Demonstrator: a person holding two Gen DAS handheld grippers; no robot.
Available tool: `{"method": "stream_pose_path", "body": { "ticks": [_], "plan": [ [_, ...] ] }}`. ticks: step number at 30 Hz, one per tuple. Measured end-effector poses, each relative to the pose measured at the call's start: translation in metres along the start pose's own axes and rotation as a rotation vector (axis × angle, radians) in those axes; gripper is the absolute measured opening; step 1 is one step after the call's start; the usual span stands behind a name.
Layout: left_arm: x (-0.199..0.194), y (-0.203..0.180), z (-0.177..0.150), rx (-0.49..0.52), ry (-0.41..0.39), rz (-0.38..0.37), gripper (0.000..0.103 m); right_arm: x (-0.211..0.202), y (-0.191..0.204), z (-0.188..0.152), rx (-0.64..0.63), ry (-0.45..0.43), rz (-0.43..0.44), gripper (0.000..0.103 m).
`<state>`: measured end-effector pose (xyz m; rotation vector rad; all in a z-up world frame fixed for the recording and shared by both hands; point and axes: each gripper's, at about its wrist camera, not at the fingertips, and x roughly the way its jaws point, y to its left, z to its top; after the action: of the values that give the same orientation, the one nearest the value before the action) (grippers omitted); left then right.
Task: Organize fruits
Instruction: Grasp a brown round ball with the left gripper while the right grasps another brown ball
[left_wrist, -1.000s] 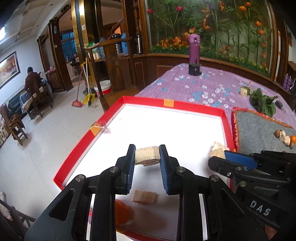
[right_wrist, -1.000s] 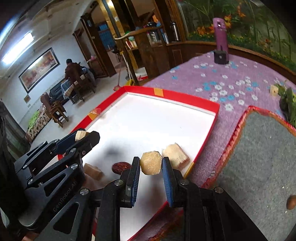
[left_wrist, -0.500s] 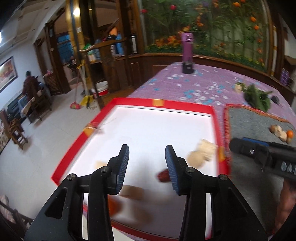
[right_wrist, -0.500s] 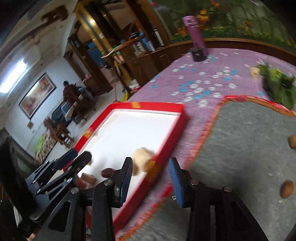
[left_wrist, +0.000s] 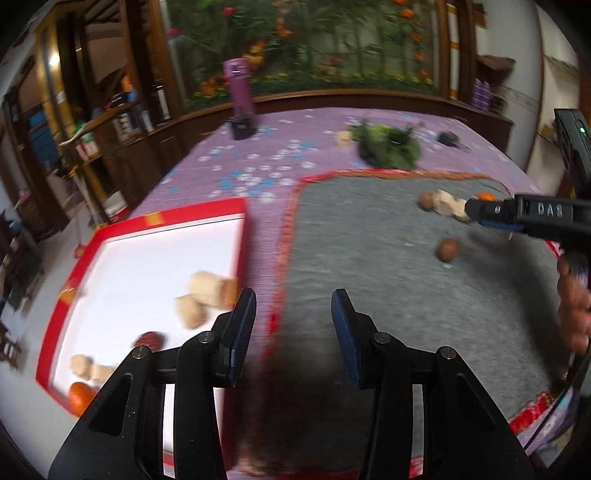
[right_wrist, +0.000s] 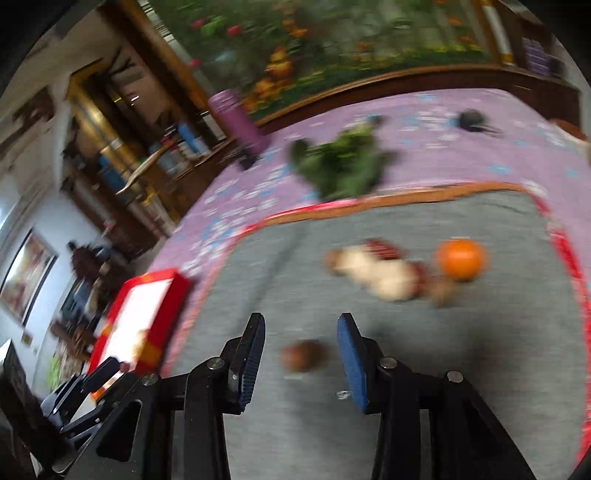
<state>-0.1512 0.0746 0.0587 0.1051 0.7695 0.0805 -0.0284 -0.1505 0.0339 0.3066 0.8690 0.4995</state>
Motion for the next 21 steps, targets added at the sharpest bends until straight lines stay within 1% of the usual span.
{"method": "stream_pose_path", "body": {
  "ticks": [2, 5, 8, 11, 13, 16, 17, 19, 21],
  "plan": [
    [0.002, -0.013, 0.005, 0.026, 0.006, -0.030, 0.042, -0.008, -0.023, 0.003, 0.016, 0.007, -0.046, 0.040],
    [0.006, -0.033, 0.010, 0.066, 0.015, -0.070, 0.042, -0.008, -0.042, 0.007, -0.016, 0.030, -0.164, 0.040],
    [0.013, -0.051, 0.017, 0.098, 0.027, -0.107, 0.042, 0.002, -0.052, 0.009, -0.059, 0.078, -0.219, 0.040],
    [0.021, -0.063, 0.024, 0.104, 0.050, -0.145, 0.042, 0.010, -0.049, 0.011, -0.114, 0.077, -0.211, 0.039],
    [0.025, -0.068, 0.026, 0.105, 0.064, -0.157, 0.042, 0.015, -0.048, 0.014, -0.133, 0.078, -0.219, 0.038],
    [0.033, -0.076, 0.031, 0.106, 0.080, -0.168, 0.042, 0.029, -0.048, 0.023, -0.167, 0.077, -0.231, 0.029],
    [0.035, -0.078, 0.032, 0.106, 0.080, -0.172, 0.042, 0.031, -0.046, 0.023, -0.183, 0.074, -0.235, 0.024],
    [0.038, -0.082, 0.035, 0.107, 0.078, -0.180, 0.042, 0.032, -0.046, 0.021, -0.207, 0.063, -0.246, 0.024],
    [0.041, -0.085, 0.038, 0.109, 0.078, -0.190, 0.042, 0.029, -0.049, 0.021, -0.196, 0.060, -0.235, 0.023]
  ]
}}
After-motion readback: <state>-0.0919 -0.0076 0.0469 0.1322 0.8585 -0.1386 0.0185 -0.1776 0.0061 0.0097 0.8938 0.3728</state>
